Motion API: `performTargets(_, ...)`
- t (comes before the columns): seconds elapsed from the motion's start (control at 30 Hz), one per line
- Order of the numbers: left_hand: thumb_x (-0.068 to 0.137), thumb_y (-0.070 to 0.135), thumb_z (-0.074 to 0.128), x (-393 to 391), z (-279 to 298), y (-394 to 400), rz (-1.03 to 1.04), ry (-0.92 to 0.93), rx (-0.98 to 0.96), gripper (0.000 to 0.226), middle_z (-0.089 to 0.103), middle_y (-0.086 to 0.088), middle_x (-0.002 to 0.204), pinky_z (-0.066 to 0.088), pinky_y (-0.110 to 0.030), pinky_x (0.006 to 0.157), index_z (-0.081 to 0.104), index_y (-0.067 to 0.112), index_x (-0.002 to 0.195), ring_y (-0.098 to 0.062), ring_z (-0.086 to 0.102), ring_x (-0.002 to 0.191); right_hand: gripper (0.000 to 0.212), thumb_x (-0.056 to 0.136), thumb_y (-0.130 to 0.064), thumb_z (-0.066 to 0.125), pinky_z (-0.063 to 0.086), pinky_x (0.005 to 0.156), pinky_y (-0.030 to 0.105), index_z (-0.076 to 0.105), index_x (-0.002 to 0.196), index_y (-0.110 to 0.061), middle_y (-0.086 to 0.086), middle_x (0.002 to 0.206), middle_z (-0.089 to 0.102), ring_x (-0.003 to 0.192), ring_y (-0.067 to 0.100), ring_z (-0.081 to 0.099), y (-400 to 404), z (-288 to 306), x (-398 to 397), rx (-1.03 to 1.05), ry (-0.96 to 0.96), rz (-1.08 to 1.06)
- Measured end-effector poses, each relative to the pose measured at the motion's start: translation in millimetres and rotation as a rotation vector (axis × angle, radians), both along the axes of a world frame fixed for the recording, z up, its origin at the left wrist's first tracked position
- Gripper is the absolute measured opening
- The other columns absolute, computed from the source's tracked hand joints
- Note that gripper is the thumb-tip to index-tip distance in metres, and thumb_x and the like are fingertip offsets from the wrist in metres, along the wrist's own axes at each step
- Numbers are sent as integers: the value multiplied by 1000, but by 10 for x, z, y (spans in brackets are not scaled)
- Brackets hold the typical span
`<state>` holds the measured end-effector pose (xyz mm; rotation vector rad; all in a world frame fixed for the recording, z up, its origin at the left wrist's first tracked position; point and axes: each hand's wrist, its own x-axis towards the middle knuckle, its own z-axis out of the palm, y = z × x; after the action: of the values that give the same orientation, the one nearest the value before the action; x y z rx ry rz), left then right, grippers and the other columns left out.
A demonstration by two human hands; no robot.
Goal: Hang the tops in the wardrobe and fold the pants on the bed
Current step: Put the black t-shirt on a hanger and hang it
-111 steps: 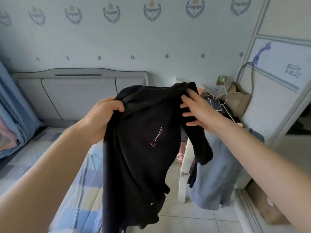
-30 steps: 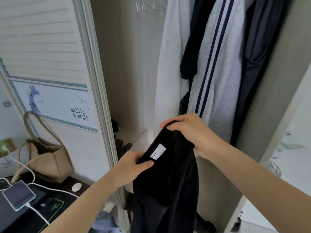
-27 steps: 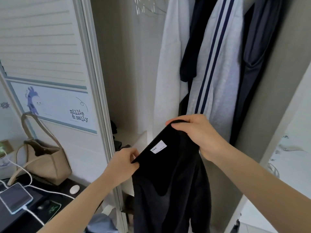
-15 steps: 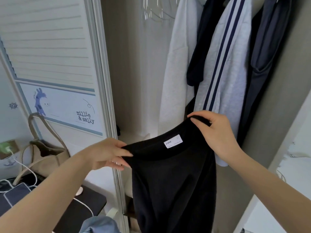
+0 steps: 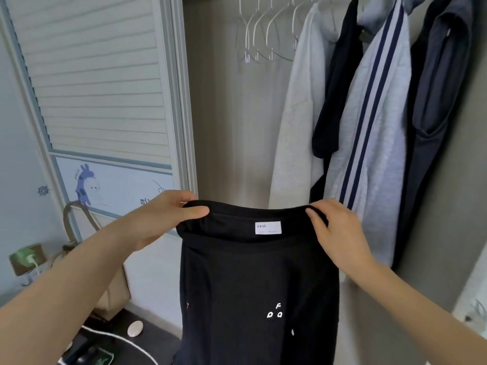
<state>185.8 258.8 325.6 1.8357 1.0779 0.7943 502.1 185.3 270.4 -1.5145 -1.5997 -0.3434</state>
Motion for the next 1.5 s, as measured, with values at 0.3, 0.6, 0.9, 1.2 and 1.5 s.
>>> performTargets(0.3,97,43,49,419,219,326,399,231,812,34,63,6,65,48,-30,63,64,20,78,-13,59,65,19,95,-29,53,46,61,20,65,82,-22,-10,68,57,63,4,55,195,221,-87,-112,-22,17)
performTargets(0.6,99,37,51,678,787,957,508,73,955,36,58,-3,64,43,-36,59,61,9,78,-25,55,64,18,95,-27,47,57,65,36,64,101,-32,-6,66,65,57,6,63,816,930,-181,-160,-23,111)
performTargets(0.9,99,40,47,820,1213,1503,537,86,1072,36,60,1,65,50,-41,62,62,14,80,-20,58,63,25,92,-11,44,47,88,38,64,107,-12,4,110,59,94,23,59,1739,2752,-338,382,-99,109)
performTargets(1.2,99,42,49,1016,1520,1879,576,205,1170,36,61,2,61,48,-35,58,63,15,81,-20,58,59,52,92,-11,51,32,103,42,32,134,12,25,138,35,125,40,36,2488,3755,-255,231,-182,-305)
performTargets(1.5,98,46,47,1049,1556,2119,617,291,1127,38,57,5,59,48,-34,54,57,18,75,-17,57,59,41,98,-8,32,39,102,38,42,135,4,20,142,44,126,35,46,2930,3977,92,-201,105,-287)
